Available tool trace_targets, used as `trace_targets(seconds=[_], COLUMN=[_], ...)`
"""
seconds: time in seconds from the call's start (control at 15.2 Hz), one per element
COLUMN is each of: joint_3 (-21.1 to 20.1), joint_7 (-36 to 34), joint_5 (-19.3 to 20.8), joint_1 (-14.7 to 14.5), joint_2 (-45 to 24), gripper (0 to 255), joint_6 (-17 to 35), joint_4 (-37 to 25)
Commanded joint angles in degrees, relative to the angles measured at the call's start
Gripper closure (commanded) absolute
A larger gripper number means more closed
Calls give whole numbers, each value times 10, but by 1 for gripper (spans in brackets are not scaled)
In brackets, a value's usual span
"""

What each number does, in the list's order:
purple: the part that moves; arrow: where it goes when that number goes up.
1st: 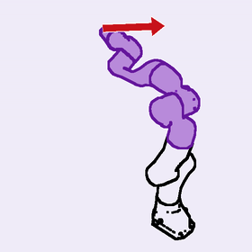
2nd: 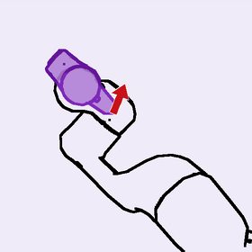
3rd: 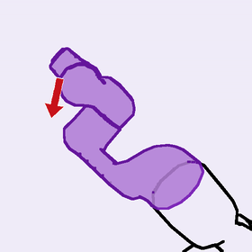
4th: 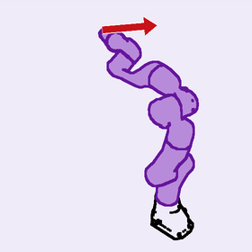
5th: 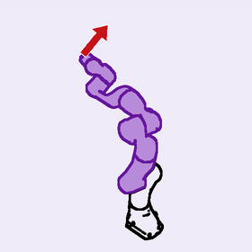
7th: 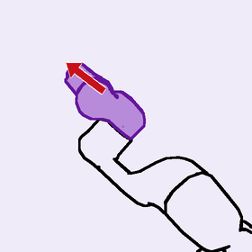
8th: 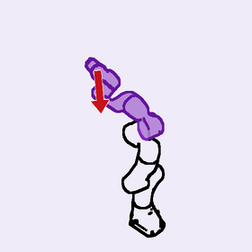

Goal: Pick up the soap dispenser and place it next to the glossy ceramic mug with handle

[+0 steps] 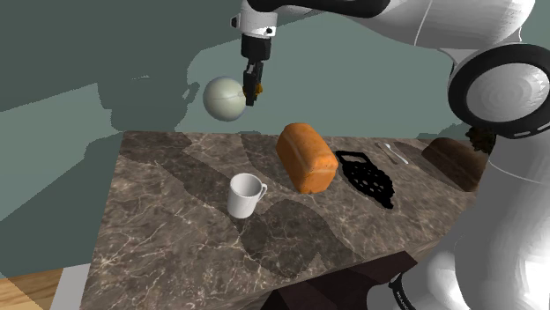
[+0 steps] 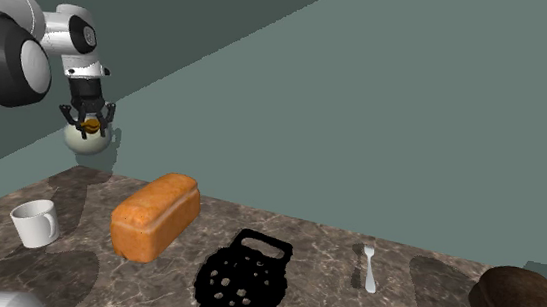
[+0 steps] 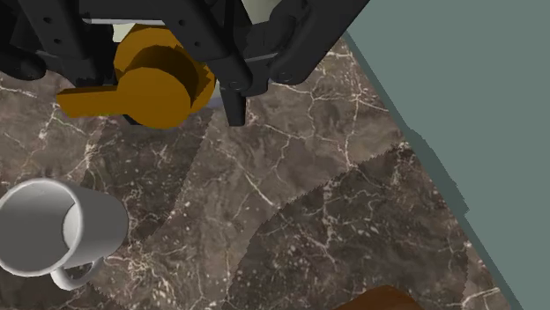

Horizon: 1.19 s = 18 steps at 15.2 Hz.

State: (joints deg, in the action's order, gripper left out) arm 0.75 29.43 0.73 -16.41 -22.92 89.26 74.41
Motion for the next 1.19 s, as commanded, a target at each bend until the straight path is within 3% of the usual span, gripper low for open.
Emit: trace_targets(seconds=[0.0, 0.13, 1.12], joint_3=[-6, -10, -10], joint_7=[-19, -32, -33], joint_5=[-1, -1, -1], joint_1=[-13, -23, -23], joint_2=[-34, -63, -54], gripper=[255, 255, 255], joint_6=[-19, -36, 84], joint_4=[-53, -99, 30])
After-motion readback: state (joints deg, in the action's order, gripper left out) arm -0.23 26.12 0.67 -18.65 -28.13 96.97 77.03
